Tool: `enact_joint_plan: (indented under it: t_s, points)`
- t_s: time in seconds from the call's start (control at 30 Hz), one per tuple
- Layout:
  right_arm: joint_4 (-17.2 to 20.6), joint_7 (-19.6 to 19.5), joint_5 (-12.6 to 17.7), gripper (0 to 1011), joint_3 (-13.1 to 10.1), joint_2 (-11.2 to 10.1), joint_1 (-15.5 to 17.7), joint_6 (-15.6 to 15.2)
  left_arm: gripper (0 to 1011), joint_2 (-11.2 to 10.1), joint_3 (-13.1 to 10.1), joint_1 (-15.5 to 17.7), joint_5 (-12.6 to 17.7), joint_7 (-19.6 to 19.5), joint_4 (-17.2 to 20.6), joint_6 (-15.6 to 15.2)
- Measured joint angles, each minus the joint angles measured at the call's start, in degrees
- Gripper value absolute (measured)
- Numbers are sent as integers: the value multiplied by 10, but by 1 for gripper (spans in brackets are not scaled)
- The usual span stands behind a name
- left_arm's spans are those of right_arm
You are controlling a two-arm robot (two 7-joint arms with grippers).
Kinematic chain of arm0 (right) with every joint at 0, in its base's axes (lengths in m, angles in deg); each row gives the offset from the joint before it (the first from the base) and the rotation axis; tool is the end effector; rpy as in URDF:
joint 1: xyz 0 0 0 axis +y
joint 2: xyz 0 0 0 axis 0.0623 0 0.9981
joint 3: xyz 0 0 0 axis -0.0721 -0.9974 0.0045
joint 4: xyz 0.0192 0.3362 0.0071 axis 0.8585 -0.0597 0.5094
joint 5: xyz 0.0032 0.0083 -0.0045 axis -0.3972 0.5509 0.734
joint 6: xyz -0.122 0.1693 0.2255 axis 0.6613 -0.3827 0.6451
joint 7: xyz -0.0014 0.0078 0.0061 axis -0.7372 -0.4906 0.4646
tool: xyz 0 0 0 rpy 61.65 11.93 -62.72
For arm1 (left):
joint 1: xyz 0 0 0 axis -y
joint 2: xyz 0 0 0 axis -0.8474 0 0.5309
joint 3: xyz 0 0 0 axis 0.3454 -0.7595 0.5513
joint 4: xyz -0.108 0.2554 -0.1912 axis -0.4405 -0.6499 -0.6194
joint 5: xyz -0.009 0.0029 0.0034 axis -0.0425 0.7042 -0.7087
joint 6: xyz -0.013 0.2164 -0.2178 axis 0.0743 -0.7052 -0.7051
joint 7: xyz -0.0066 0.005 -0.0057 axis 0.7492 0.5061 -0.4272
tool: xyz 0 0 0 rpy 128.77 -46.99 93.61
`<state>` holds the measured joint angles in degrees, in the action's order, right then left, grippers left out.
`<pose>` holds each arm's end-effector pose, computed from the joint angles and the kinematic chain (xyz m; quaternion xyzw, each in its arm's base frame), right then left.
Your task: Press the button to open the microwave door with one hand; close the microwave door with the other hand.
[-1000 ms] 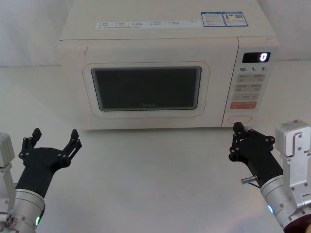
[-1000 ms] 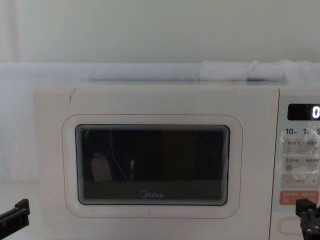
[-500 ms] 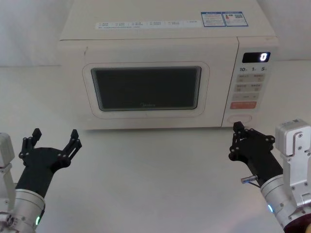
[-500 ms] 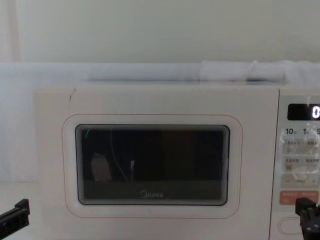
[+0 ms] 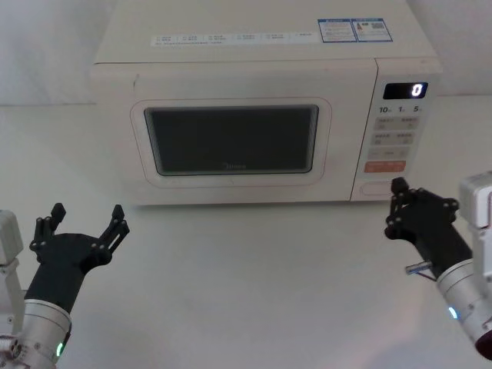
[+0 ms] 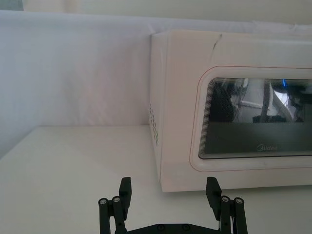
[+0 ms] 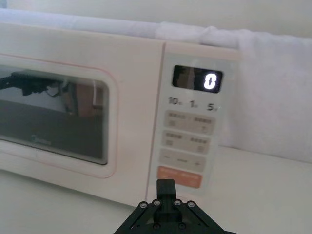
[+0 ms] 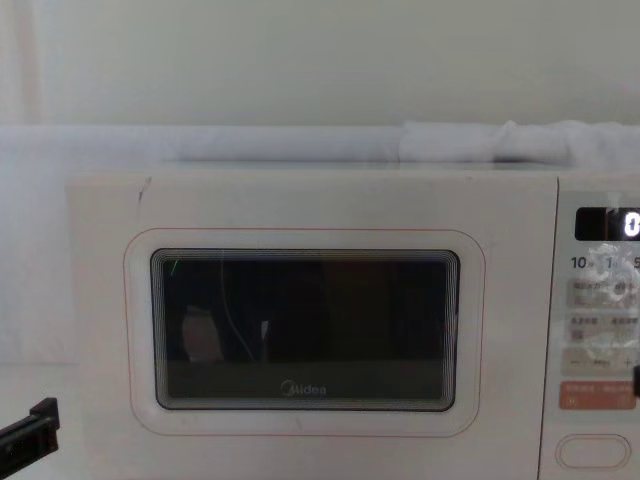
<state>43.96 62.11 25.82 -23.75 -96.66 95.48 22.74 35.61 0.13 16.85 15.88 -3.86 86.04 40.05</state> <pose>0.2679 0.0055 -0.3282 -0.0131 -0.0595 -0.6128 0.7879 0.2396 0.0488 -0.3290 -0.0174 0.0064 0.6616 0.7496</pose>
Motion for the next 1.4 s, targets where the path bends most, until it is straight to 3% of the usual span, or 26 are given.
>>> enact_joint_plan:
  t_s: [0.13,0.23,0.5,0.73,1.03,1.4]
  points:
    - [7,18,14,0,-18,-3,-3,-18,1001,0,0,0,0,0,0,0]
    - [9,39,28,0,-29,-4,-8,-49,1001,0,0,0,0,0,0,0]
    - [-7,58,36,0,-33,-3,-28,-102,1001,0,0,0,0,0,0,0]
    - [-30,62,37,0,-30,6,-54,-128,1001,0,0,0,0,0,0,0]
    - [-69,64,35,0,-23,17,-84,-139,1001,0,0,0,0,0,0,0]
    - [-110,50,31,0,-27,36,-99,-129,1001,0,0,0,0,0,0,0]
